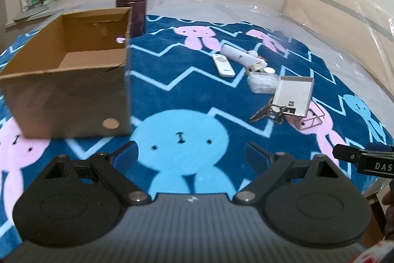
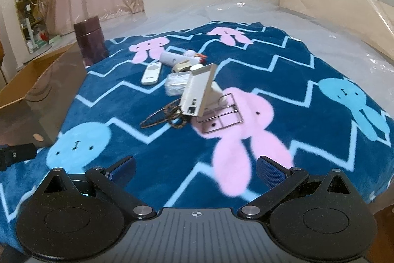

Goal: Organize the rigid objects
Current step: 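Grasp the leopard-print lanyard with the left gripper while the right gripper grasps the wire stand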

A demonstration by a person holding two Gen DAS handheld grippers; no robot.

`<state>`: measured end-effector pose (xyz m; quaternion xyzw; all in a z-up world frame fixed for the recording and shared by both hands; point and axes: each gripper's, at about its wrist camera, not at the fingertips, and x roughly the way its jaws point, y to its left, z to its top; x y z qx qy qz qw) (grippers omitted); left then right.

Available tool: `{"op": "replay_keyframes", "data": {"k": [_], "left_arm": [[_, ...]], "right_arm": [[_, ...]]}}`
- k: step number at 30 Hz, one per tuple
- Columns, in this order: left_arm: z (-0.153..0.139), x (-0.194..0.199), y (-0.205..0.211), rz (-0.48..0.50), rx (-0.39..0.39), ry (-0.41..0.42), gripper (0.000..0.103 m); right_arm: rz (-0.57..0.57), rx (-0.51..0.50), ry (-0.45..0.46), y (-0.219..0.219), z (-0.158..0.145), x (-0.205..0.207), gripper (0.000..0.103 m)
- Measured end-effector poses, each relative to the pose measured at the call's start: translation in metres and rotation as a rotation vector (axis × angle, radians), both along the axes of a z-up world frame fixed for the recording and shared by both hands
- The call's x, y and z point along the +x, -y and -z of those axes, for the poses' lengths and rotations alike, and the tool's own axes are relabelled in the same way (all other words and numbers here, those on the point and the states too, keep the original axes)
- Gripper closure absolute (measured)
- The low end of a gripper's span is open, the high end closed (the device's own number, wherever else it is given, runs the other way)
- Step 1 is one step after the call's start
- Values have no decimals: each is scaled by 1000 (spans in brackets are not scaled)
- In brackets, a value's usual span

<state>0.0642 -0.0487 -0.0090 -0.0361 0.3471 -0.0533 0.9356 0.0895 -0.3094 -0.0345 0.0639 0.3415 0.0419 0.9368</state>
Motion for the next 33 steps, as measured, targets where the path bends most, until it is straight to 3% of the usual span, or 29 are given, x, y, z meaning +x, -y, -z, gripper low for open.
{"op": "replay_keyframes", "data": {"k": [16, 21, 30, 33], "left_arm": [[30, 88, 60, 240, 8, 20, 16], [44, 114, 78, 342, 12, 40, 18], [70, 146, 110, 516, 30, 38, 21], [75, 156, 121, 550, 27, 30, 29]], "right_arm": [[-15, -47, 51, 28, 24, 61, 4], [-57, -82, 37, 30, 38, 82, 16], [-89, -73, 31, 38, 60, 98, 27], [-90, -66, 31, 41, 64, 99, 30]]}}
